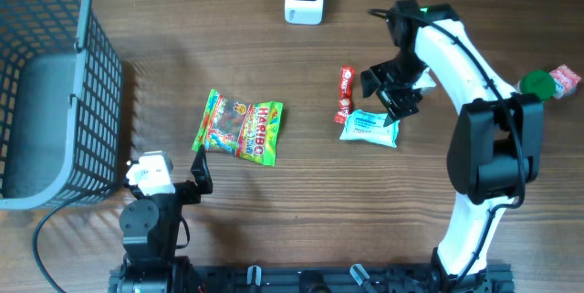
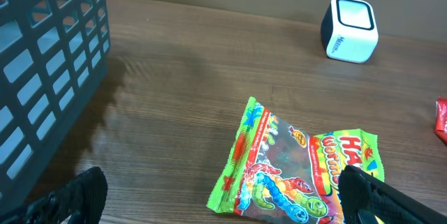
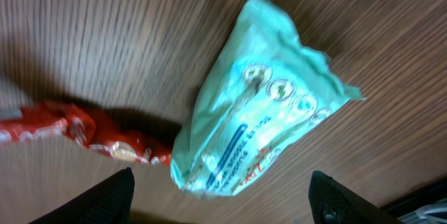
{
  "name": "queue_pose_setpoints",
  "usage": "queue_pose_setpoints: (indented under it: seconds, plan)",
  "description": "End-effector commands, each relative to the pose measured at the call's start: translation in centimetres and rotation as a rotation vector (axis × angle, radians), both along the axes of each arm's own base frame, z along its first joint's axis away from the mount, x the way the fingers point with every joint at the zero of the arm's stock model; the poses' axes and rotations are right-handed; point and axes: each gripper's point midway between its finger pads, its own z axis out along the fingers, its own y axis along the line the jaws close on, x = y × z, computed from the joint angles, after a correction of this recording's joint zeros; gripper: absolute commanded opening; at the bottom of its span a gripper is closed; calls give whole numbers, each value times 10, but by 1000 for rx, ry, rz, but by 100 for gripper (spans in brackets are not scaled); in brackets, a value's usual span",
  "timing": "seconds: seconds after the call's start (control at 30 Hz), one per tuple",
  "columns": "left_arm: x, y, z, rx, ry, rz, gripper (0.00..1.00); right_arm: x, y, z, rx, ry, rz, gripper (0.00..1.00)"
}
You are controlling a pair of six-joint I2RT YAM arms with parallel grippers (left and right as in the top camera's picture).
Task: Scan the item barcode
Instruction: 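Move the right gripper over the teal packet and grasp it, then lift the teal packet with the right gripper to the scanner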
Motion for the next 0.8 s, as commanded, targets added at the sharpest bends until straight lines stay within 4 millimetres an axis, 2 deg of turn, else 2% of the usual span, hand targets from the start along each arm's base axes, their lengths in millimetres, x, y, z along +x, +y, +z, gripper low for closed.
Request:
queue_pose_setpoints:
  seconds: [0.0,0.17,0.33,0.43,0.47,0.67,0.77]
  plan:
    - [0,-3,-3,11,3,-20,100,-9,-5,-16,-59,78,-108,80]
    - [0,-3,-3,11,3,-20,100,-25,7,-45,-27,171,-134,76]
    - [0,-3,-3,11,3,-20,100,-20,-1,-64,-83,166,-144,74]
    - [0,-3,-3,11,3,-20,100,-10,1,-71,-70,123,-127,57]
    - [0,-3,-3,11,3,-20,100,-5,2,-72,-59,101,-105,52]
    - [0,-3,-3,11,3,-20,100,13,22,-63,104,-18,110,42]
    - [0,-3,-3,11,3,-20,100,15,37,-35,217,-55,192,31]
